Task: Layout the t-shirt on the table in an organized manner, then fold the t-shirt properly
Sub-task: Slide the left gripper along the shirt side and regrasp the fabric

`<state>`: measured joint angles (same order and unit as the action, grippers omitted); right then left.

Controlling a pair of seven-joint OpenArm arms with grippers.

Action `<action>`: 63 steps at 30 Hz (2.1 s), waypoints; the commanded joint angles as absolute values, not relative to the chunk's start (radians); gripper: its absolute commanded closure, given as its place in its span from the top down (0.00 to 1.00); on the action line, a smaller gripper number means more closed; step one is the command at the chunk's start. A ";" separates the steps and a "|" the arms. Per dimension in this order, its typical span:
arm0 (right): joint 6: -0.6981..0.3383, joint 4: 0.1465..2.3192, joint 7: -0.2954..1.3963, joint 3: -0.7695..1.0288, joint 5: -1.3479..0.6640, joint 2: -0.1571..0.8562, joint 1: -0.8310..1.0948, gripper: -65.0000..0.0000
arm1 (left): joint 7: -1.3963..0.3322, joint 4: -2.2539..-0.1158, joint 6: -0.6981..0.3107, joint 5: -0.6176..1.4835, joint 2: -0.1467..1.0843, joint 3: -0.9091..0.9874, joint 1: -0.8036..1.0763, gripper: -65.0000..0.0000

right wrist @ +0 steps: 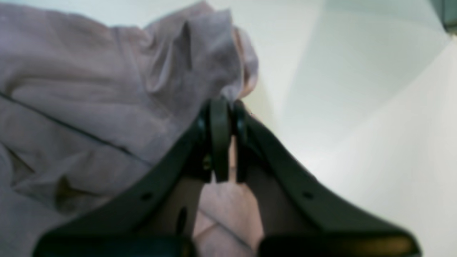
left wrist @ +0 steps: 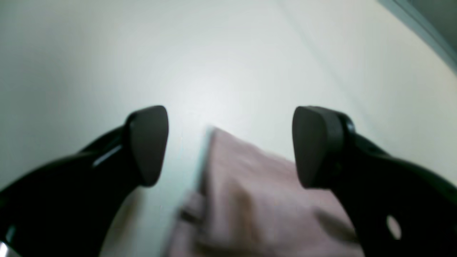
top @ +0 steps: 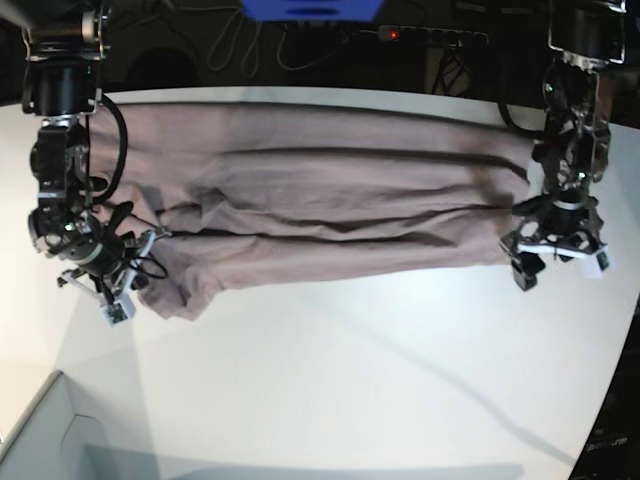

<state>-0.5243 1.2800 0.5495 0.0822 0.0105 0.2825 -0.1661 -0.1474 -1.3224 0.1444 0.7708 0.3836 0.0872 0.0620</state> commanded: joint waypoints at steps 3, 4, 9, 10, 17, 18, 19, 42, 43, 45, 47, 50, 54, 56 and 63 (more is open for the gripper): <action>-0.518 1.299 0.522 0.087 -0.001 0.294 -0.191 0.00 | -0.128 -1.259 0.131 0.771 0.397 0.087 -0.004 0.81; -0.518 1.299 0.522 0.087 -0.001 0.294 -0.191 0.00 | -0.128 -1.214 0.131 0.771 0.395 0.087 -0.028 0.81; -0.518 1.299 0.522 0.087 -0.001 0.294 -0.180 0.00 | -0.130 -1.043 0.130 0.773 0.395 -0.010 -0.130 0.80; -0.518 1.299 0.522 0.087 -0.001 0.292 -0.180 0.00 | -0.130 -1.021 0.130 0.773 0.395 -0.035 -0.143 0.80; -0.518 1.299 0.522 0.087 -0.001 0.291 -0.179 0.00 | -0.128 -0.964 0.130 0.773 0.390 -0.077 -0.162 0.79; -0.518 1.299 0.522 0.087 -0.001 0.291 -0.179 0.00 | -0.128 -0.963 0.130 0.773 0.390 -0.077 -0.162 0.76; -0.518 1.299 0.522 0.087 -0.001 0.291 -0.179 0.00 | -0.128 -0.963 0.130 0.773 0.390 -0.079 -0.162 0.71; -0.516 1.299 0.522 0.085 -0.001 0.291 -0.179 0.00 | -0.130 -0.935 -0.045 0.780 0.389 -0.073 -0.191 0.01; -0.516 1.299 0.522 0.085 -0.001 0.291 -0.179 0.00 | -0.130 -0.949 -0.044 0.780 0.389 -0.073 -0.188 0.03; -0.516 1.299 0.522 0.085 -0.001 0.291 -0.179 0.00 | -0.130 -0.970 -0.042 0.780 0.390 -0.073 -0.186 0.09; -0.516 1.299 0.522 0.084 -0.001 0.291 -0.179 0.00 | -0.130 -0.987 -0.042 0.780 0.394 -0.071 -0.170 0.22; -0.516 1.299 0.522 0.084 -0.001 0.291 -0.177 0.00 | -0.130 -1.007 -0.042 0.780 0.394 -0.071 -0.157 0.43; -0.516 1.299 0.522 0.084 -0.001 0.291 -0.177 0.00 | -0.130 -1.000 -0.042 0.777 0.390 -0.071 -0.157 0.50; -0.516 1.299 0.522 0.084 -0.001 0.291 -0.177 0.00 | -0.128 -0.983 -0.042 0.773 0.390 -0.071 -0.160 0.50; -0.516 1.299 0.522 0.082 -0.001 0.289 -0.177 0.00 | -0.127 -0.881 -0.042 0.780 0.378 -0.071 -0.191 0.50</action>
